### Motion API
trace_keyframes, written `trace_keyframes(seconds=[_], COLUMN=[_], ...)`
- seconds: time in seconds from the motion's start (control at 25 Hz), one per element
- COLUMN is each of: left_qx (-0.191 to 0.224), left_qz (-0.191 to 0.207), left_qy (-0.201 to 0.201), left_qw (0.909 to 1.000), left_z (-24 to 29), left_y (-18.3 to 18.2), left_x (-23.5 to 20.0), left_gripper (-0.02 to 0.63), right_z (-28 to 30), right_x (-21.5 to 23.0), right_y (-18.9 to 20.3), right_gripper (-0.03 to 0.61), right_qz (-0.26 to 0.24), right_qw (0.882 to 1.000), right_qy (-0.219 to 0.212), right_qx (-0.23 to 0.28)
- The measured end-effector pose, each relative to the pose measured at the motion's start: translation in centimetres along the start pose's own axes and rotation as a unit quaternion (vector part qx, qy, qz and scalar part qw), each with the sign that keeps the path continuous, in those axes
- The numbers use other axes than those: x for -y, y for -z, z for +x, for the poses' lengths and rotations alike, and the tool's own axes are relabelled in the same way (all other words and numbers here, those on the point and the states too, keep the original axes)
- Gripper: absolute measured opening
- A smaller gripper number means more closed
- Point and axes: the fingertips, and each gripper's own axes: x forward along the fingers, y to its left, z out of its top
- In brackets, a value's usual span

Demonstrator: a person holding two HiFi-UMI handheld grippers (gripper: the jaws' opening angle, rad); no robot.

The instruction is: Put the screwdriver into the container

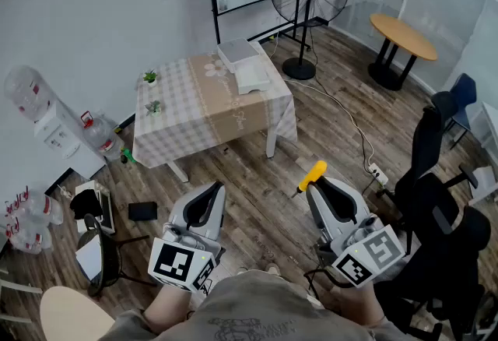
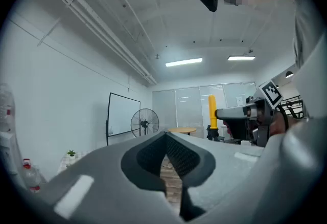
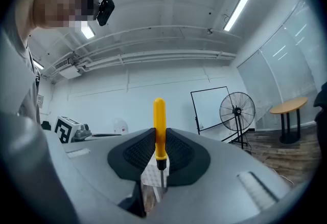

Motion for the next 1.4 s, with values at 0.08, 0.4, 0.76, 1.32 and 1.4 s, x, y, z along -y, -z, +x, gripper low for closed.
trace_keyframes(seconds=[0.08, 0.4, 0.76, 1.32, 1.4], left_qx=[-0.001, -0.014, -0.007, -0.009, -0.010], left_qz=[0.003, 0.011, 0.013, 0.002, 0.000], left_qy=[0.003, 0.013, 0.002, -0.014, -0.013], left_qw=[1.0000, 0.9998, 0.9999, 0.9999, 0.9999], left_z=[0.1, 1.1, 2.6, 4.2, 4.8], left_y=[0.0, 0.3, 0.4, 1.8, 2.1], left_x=[0.0, 1.1, 3.6, 4.7, 4.3], left_gripper=[0.000, 0.000, 0.000, 0.000, 0.000], right_z=[0.1, -0.4, -2.0, -2.5, -2.0], right_x=[0.3, 2.2, 4.0, 7.4, 7.8], right_y=[0.0, 0.2, 0.9, 2.4, 2.4], right_gripper=[0.089, 0.089, 0.086, 0.051, 0.051], right_qz=[0.004, -0.001, -0.003, 0.026, 0.024], right_qw=[1.000, 1.000, 1.000, 0.999, 1.000], right_qy=[0.003, 0.001, -0.021, -0.015, -0.014], right_qx=[0.004, 0.000, -0.007, -0.016, -0.015])
